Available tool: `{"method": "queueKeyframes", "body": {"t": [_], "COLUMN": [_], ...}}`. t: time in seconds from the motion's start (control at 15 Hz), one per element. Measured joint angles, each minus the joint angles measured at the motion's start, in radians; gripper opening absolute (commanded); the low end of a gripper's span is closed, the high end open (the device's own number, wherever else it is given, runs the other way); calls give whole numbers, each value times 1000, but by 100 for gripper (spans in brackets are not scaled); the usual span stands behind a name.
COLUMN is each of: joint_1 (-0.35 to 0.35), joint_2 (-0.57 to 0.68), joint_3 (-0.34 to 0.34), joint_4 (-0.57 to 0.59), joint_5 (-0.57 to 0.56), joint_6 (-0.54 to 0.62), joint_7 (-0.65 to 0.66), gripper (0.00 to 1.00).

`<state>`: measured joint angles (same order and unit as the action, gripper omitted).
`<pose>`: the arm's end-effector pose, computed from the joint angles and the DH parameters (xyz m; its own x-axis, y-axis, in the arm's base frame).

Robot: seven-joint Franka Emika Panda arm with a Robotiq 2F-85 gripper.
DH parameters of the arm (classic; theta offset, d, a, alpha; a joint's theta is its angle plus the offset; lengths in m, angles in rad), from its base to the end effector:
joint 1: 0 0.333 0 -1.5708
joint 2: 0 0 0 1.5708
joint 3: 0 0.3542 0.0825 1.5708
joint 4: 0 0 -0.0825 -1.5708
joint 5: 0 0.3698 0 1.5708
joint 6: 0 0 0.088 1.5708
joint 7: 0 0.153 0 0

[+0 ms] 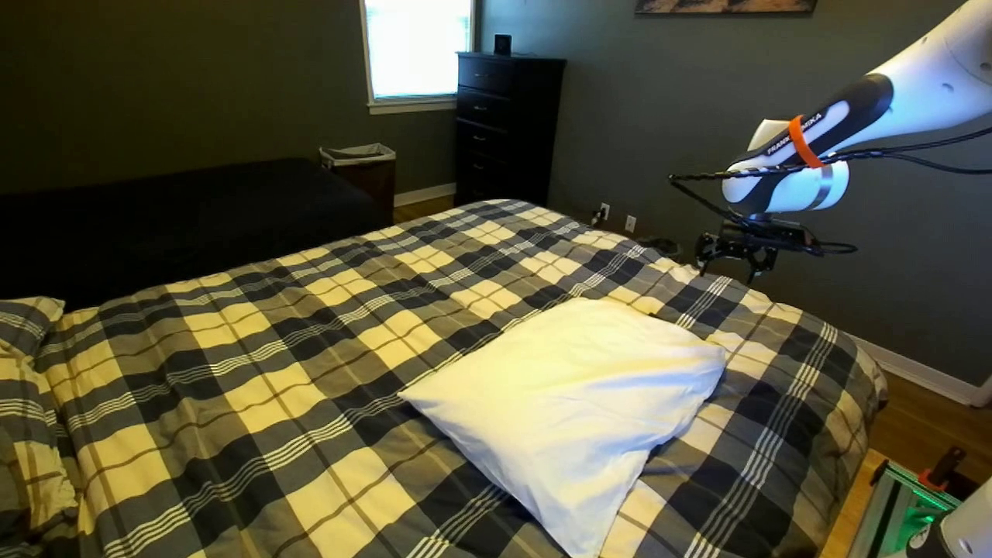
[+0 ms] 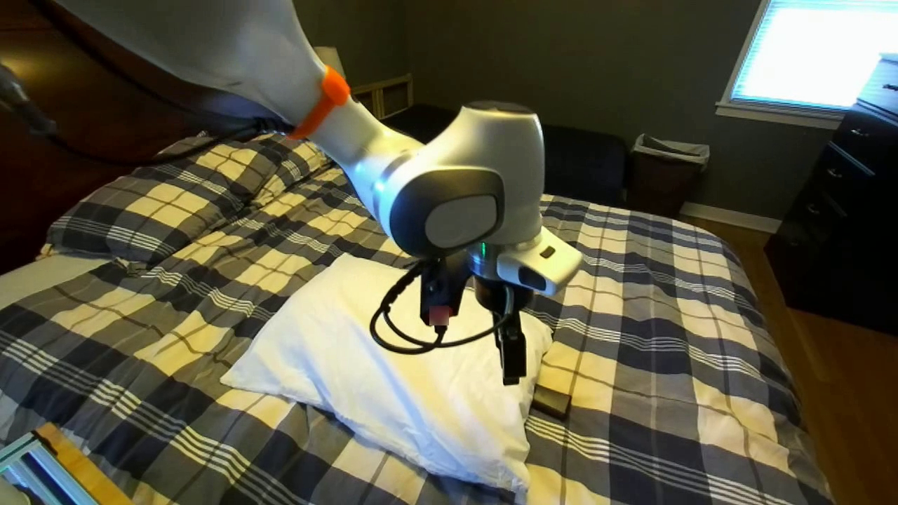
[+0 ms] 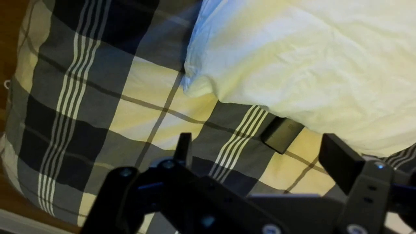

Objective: Put the remote on the pillow

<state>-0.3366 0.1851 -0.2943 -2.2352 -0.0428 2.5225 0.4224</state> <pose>0.4491 -0.3276 0.3039 0.5272 -0.8395 0.1314 -0.8486 -0.5281 0.0306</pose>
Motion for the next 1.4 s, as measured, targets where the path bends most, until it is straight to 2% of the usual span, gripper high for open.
{"method": "queueKeyframes", "body": {"t": [0.2,0.53,0.8,1.4], "joint_1": [0,5,-8,-29], "joint_2": [79,102,205,490], "joint_3": [-16,-24,-26,-10], "joint_4": [61,92,217,493], "joint_5": [26,45,153,294], "joint_6": [2,-28,-111,-117], "joint_7": [30,37,37,40], "gripper": [100,100,100,100]}}
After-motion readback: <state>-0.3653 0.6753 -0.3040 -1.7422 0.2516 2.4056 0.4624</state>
